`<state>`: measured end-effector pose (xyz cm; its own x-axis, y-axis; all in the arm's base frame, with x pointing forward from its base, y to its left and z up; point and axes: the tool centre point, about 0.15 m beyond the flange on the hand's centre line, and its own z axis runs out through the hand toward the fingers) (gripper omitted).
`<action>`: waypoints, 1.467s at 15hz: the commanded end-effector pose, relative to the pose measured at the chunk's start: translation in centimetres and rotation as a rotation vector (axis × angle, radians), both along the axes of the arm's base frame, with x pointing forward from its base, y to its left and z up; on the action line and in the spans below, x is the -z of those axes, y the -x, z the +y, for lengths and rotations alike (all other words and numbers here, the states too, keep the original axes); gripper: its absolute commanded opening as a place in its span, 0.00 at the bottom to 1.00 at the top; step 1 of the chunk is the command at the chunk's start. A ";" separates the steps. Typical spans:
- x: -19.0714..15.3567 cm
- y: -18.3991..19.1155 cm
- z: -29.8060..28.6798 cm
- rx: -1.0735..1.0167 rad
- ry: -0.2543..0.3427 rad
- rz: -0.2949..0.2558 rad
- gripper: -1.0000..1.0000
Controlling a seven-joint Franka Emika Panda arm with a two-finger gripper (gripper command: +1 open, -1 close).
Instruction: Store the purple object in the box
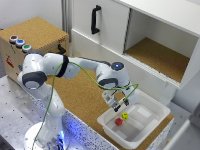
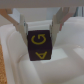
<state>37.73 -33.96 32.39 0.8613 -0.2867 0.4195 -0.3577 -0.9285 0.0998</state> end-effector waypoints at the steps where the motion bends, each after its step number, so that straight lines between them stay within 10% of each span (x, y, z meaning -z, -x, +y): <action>1: 3.5 -5.5 0.6 0.022 0.145 0.095 0.00; 3: 3.7 -5.3 -0.1 0.050 0.115 0.091 0.00; 4: 3.5 -5.1 -0.1 0.056 0.112 0.083 1.00; 14: -3.5 -0.9 6.3 -0.069 0.015 -0.052 1.00; 22: -6.4 0.2 11.1 -0.156 -0.059 -0.040 1.00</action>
